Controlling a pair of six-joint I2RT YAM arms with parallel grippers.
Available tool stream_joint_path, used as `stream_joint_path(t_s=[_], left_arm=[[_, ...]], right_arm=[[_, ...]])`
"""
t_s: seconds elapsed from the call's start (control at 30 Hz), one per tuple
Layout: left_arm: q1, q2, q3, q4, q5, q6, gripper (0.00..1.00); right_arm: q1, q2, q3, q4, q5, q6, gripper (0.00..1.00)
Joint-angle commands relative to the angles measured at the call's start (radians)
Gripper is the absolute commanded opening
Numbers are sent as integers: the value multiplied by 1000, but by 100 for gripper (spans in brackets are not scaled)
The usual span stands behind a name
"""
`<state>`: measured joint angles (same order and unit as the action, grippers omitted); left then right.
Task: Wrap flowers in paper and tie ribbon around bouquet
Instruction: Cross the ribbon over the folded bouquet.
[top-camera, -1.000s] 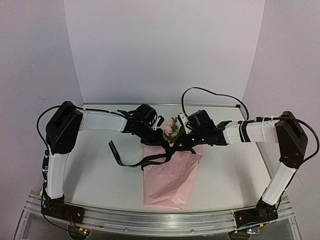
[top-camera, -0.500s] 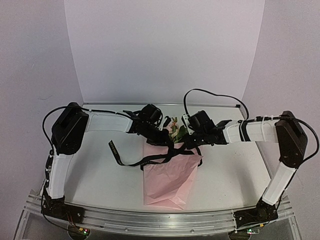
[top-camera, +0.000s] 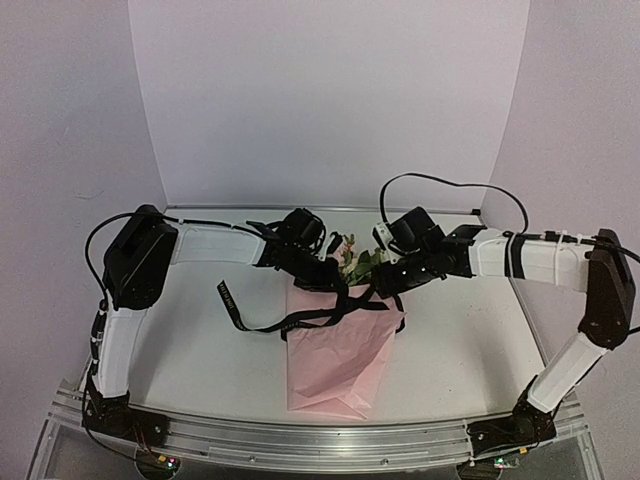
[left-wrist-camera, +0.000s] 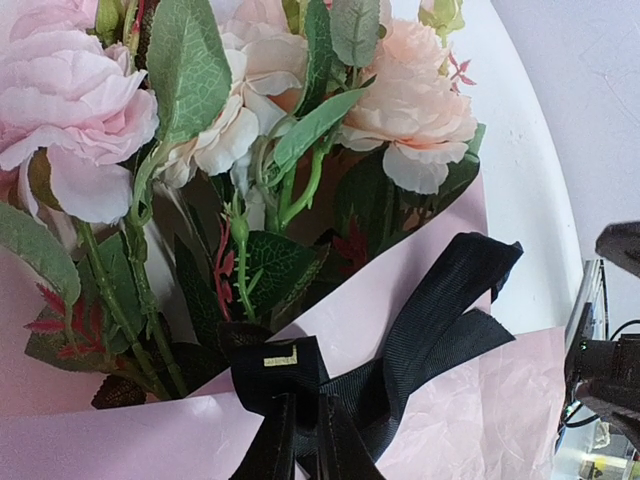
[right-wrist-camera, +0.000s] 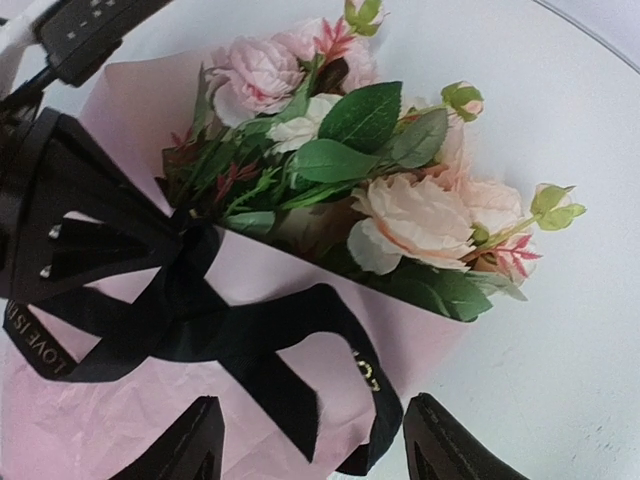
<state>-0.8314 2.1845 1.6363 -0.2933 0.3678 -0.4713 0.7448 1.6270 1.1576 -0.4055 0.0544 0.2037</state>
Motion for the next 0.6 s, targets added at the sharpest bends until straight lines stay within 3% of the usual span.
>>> stream_joint_path(t_s=[0.0,0.13,0.57], left_arm=[[-1,-16,15,42,18,-2,9],[-2,-17,18,43,19,-3,9],[-2,-15,26,41,19,-3,9]], right_arm=[[-2,24,25,-98,-120,21,59],[-12,84,47,-124,-156,67,52],[-31,149,85,-165,-172,156,46]])
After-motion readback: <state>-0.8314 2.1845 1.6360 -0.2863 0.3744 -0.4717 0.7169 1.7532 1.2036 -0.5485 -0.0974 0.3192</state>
